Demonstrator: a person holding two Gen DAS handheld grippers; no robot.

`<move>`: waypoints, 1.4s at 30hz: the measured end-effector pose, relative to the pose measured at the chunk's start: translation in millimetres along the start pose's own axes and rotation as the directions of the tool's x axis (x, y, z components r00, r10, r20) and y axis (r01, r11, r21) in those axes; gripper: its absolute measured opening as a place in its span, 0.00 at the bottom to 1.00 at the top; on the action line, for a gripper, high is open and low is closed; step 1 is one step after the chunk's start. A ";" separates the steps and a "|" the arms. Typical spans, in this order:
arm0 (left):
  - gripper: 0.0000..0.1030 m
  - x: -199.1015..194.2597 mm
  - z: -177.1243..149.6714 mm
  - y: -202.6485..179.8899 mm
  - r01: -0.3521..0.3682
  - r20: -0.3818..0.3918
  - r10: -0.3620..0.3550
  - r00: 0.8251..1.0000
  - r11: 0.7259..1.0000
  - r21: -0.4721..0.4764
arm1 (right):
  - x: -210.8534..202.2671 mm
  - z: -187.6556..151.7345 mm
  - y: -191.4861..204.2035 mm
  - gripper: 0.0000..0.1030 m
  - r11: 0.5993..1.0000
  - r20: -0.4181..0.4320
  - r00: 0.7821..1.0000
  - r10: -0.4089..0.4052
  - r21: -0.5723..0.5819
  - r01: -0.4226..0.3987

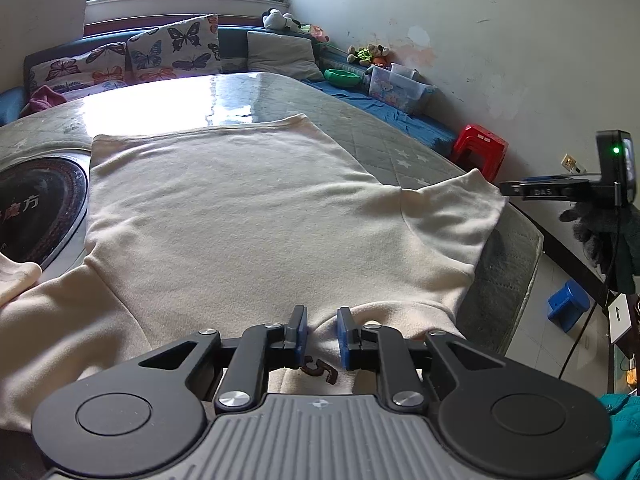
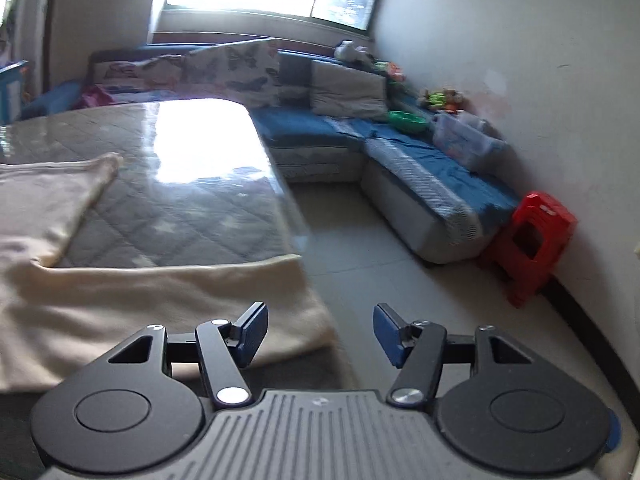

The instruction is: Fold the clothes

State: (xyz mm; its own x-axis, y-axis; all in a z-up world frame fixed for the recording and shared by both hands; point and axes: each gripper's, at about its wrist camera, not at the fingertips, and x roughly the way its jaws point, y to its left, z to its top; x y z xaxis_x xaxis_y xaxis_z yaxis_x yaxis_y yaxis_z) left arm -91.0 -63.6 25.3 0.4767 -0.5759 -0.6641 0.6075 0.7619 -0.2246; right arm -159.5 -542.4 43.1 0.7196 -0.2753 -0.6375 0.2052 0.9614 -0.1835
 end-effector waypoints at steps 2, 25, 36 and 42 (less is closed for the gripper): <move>0.18 -0.6 -0.3 -0.4 -0.003 0.002 0.003 1.000 1.000 -0.006 | 12.1 7.8 10.4 0.58 0.997 -0.004 0.997 0.077 -0.007 -0.077; 0.27 -31.0 22.2 99.2 -0.511 0.042 0.514 0.857 0.857 -0.070 | 13.7 22.4 67.0 0.62 0.958 0.032 0.959 0.280 -0.067 -0.278; 0.06 -43.0 6.7 128.2 -0.549 0.054 0.565 0.823 0.817 -0.173 | 6.7 20.8 81.2 0.62 0.950 0.031 0.953 0.301 -0.098 -0.297; 0.05 -113.5 -15.6 151.3 -0.549 0.156 0.655 0.740 0.721 -0.423 | 3.3 24.7 87.0 0.62 0.945 0.038 0.949 0.312 -0.118 -0.306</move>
State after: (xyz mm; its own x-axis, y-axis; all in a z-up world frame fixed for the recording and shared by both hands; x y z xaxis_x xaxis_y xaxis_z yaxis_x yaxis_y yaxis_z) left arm -63.1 121.7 55.5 0.8495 0.0265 -0.5269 -0.0923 0.9908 -0.0989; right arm -122.9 -459.7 43.6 0.7724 0.0388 -0.6340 -0.1047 0.9922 -0.0669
